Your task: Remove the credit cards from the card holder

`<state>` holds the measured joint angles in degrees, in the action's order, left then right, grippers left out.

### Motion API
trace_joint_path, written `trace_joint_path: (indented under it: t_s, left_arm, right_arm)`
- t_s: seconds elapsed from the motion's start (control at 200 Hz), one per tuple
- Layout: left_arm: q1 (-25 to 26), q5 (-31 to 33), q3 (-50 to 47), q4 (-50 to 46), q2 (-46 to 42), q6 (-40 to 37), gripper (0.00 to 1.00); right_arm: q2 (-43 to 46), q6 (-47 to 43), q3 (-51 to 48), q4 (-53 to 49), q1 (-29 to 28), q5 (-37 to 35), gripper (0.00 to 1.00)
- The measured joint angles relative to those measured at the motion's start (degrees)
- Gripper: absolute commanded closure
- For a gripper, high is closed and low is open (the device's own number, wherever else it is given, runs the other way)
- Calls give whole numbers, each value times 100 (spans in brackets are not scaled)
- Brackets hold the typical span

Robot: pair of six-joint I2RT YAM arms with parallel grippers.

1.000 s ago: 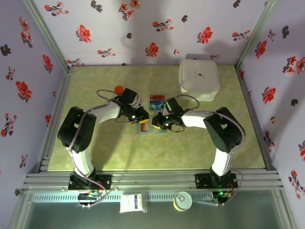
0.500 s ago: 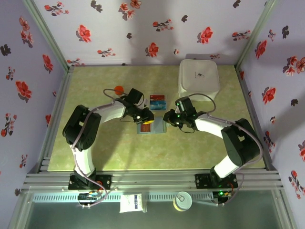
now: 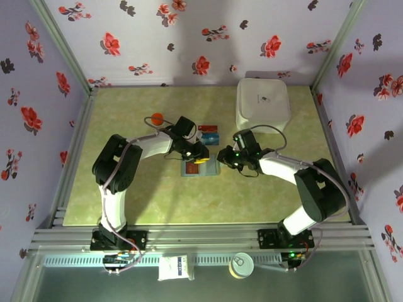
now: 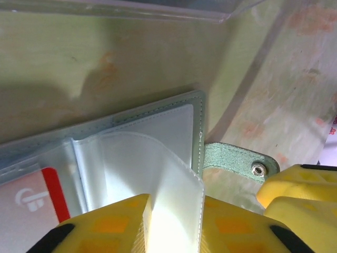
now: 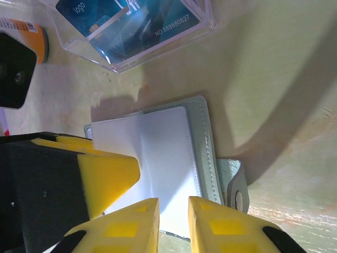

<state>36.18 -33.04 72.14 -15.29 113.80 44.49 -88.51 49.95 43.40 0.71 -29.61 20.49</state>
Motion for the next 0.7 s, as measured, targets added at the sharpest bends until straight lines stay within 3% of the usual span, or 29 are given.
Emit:
trace_joint_path:
  t_s: [0.45, 0.7]
  left_arm:
    - [52, -111, 186, 28, 262, 22, 60]
    - [59, -114, 203, 31, 262, 22, 59]
  right_arm:
    - [70, 0, -2, -59, 0, 0, 70]
    - [76, 0, -2, -59, 0, 4, 70]
